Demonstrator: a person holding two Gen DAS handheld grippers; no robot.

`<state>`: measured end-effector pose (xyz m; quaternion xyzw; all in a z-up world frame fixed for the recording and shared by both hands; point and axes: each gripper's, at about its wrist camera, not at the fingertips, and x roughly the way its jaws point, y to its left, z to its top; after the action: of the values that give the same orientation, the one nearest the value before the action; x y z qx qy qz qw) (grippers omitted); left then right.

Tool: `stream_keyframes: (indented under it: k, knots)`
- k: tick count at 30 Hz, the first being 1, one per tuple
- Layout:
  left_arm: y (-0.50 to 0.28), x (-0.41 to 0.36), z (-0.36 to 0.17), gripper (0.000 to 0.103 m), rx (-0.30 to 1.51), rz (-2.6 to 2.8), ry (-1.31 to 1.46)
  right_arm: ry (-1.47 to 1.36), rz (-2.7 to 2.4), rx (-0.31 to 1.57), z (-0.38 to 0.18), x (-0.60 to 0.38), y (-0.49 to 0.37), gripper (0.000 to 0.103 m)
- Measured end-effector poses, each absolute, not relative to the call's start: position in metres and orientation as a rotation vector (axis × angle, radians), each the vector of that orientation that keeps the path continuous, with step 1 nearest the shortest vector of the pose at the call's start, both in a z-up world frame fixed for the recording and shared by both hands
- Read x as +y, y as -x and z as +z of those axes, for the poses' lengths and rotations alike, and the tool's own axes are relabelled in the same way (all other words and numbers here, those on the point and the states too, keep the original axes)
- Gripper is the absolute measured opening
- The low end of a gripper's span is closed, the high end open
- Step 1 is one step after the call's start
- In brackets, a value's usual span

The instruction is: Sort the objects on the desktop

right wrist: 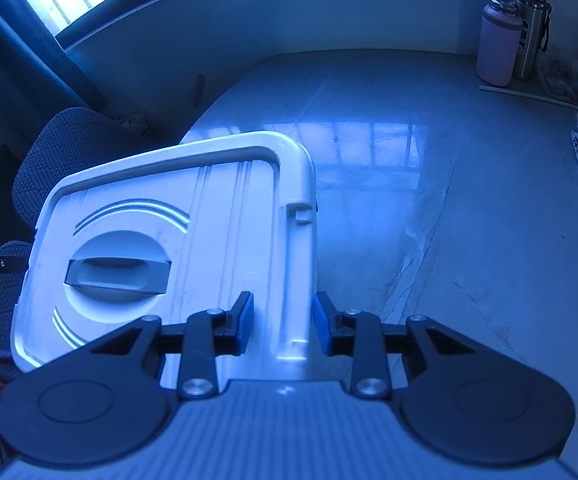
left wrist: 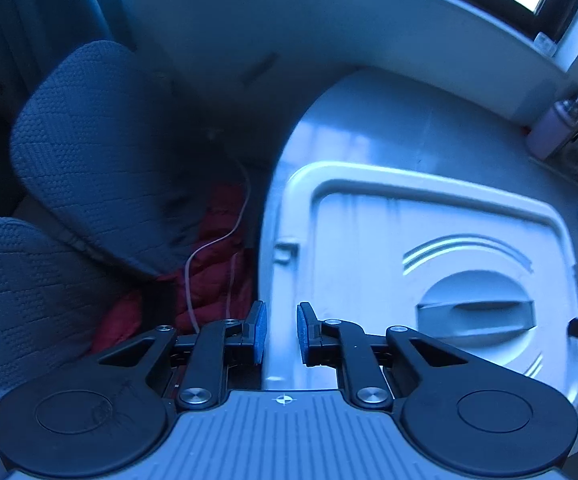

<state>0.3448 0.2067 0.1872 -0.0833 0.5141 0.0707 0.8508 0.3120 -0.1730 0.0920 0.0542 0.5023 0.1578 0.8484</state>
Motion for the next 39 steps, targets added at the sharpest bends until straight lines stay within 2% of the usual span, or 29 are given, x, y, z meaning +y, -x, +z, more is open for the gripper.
stream_keyframes:
  k: [1, 6, 11, 12, 16, 39]
  knots:
    - [-0.344, 0.205, 0.187, 0.024, 1.083, 0.152, 0.160, -0.105, 0.330, 1.059, 0.092, -0.172, -0.312, 0.033]
    - [-0.351, 0.206, 0.189, 0.042, 1.091, 0.164, 0.098, -0.056, 0.308, 1.044, 0.094, -0.163, -0.313, 0.035]
    - [-0.361, 0.213, 0.182, 0.042, 1.060, 0.119, 0.175, -0.048, 0.314, 1.041, 0.096, -0.161, -0.319, 0.031]
    - [-0.365, 0.214, 0.182, 0.039, 1.054, 0.116, 0.191, -0.053, 0.311, 1.041, 0.096, -0.162, -0.320, 0.029]
    - [-0.377, 0.213, 0.182, 0.038, 1.041, 0.112, 0.193, -0.103, 0.292, 1.042, 0.098, -0.171, -0.327, 0.020]
    - [-0.399, 0.194, 0.174, 0.038, 1.027, 0.113, 0.059, -0.069, 0.253, 1.049, 0.093, -0.160, -0.330, 0.022]
